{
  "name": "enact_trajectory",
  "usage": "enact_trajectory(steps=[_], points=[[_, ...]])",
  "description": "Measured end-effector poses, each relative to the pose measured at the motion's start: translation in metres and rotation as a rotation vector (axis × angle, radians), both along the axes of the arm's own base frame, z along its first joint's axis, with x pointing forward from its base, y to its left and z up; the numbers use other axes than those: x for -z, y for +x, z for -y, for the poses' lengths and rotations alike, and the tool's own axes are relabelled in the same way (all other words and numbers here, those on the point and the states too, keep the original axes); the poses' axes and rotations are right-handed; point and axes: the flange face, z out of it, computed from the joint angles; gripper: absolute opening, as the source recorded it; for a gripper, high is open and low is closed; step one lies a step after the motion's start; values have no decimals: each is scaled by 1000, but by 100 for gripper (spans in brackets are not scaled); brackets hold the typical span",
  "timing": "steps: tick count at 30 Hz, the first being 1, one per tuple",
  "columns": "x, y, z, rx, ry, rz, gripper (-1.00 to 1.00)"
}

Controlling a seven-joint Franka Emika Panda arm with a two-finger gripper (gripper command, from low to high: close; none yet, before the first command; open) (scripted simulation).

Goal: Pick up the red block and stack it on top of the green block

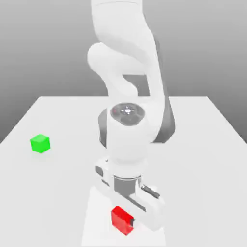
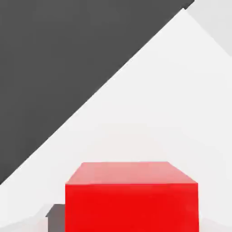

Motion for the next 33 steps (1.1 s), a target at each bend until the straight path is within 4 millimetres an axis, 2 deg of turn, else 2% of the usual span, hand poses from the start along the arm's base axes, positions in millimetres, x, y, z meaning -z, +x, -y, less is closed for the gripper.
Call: enact_trajectory(steps=[2, 3, 6, 9, 12, 15, 21, 24, 27, 29, 33], points=[[-22, -1, 0, -1, -1, -2, -100], [-29, -4, 12, 8, -8, -3, -100], [-38, -23, 83, 74, -42, -12, -100], [-45, -60, 165, 174, -67, -26, -100], [-52, -106, 224, 247, -81, -39, -100], [-59, -154, 267, 301, -84, -49, -100], [-69, -259, 318, 404, -60, -49, -100], [-70, -316, 330, 467, -35, -36, -100], [-70, -366, 332, 524, -8, -12, -100], [-67, -376, 331, 536, 1, 1, -100], [-60, -377, 331, 538, 11, 18, -100]])
